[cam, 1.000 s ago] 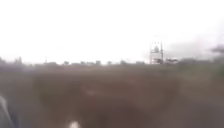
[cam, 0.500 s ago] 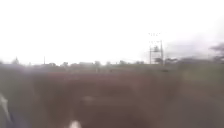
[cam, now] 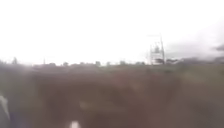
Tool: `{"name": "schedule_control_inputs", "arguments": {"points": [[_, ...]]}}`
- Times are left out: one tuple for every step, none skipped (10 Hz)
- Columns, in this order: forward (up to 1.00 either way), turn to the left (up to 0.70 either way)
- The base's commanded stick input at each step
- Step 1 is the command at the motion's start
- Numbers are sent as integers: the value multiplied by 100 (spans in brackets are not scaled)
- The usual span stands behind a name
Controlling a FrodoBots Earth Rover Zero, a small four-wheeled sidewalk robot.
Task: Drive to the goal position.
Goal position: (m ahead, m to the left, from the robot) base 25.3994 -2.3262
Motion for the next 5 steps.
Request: {"name": "schedule_control_inputs", "arguments": {"points": [[70, 0], [70, 0], [70, 0], [70, 0], [70, 0]]}}
